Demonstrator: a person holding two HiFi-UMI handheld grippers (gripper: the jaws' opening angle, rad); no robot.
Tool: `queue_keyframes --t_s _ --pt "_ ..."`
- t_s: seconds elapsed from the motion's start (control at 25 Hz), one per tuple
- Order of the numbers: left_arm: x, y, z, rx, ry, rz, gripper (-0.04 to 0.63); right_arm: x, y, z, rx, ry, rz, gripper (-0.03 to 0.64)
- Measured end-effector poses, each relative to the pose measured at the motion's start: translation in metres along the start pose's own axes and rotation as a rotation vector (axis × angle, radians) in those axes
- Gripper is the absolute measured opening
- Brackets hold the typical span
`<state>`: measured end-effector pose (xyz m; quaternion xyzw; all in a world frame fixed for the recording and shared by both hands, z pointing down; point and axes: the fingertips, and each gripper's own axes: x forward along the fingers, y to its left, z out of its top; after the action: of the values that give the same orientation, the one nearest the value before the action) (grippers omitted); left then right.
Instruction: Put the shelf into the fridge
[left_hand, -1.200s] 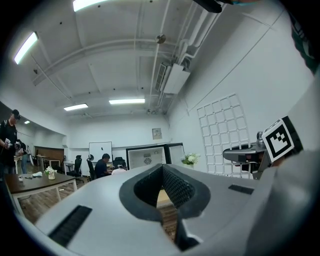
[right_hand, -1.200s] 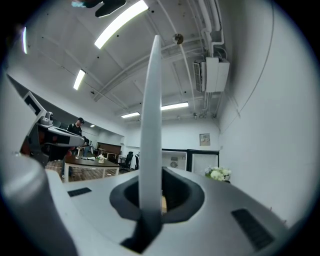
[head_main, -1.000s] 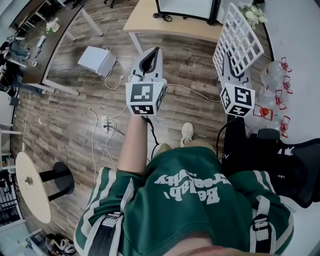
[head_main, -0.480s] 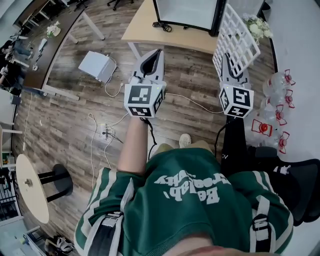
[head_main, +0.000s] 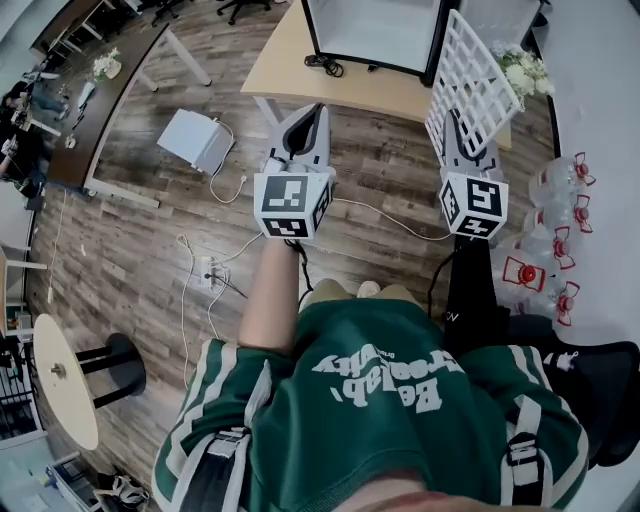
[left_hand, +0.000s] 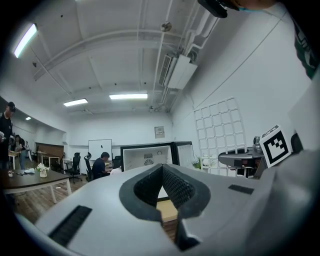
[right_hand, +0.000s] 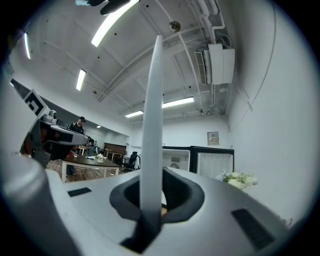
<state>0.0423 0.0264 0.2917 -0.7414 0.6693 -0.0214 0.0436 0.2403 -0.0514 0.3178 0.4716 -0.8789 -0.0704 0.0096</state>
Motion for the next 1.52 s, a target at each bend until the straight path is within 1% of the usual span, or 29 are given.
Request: queue_keyframes --t_s 0.24,0.52,0.68,0.8,0.96,1.12,1.24,1.32,1.4,1.52 --pt "0.020 0.006 0.003 -0.050 -0.032 -0.042 0.000 0.023 -0.003 -0.003 -0.011 0.002 0.007 0.031" --pt "0.055 0.038 -0.002 -0.036 -0.051 -0.039 0.000 0.065 0.000 -0.003 -0.037 -0.010 -0.003 0.031" --pt "0.088 0.061 -0.013 -0.028 -0.041 -0.051 0.000 0.100 -0.003 -0.010 -0.052 0.008 -0.027 0.031" --pt "0.116 0.085 -0.020 -0.043 -0.040 -0.065 0.000 0.130 -0.003 -0.013 -0.059 0.021 -0.040 0.032" --pt "0.160 0.116 -0.027 -0.072 -0.037 -0.100 0.000 0.175 -0.002 -0.016 -0.073 0.038 -0.074 0.031" --pt "0.199 0.140 -0.031 -0.075 -0.032 -0.147 0.002 0.216 0.004 -0.021 -0.095 0.068 -0.105 0.031" --pt "0.224 0.157 -0.035 -0.072 -0.028 -0.186 0.000 0.245 0.010 -0.024 -0.133 0.095 -0.134 0.031" --pt "0.238 0.170 -0.038 -0.073 -0.026 -0.207 0.000 0.265 0.014 -0.025 -0.176 0.110 -0.152 0.031" --pt "0.251 0.182 -0.041 -0.072 -0.024 -0.229 0.000 0.284 0.018 -0.025 -0.243 0.128 -0.178 0.031" --pt "0.267 0.202 -0.044 -0.075 -0.027 -0.260 0.000 0.311 0.024 -0.028 -0.374 0.159 -0.215 0.031"
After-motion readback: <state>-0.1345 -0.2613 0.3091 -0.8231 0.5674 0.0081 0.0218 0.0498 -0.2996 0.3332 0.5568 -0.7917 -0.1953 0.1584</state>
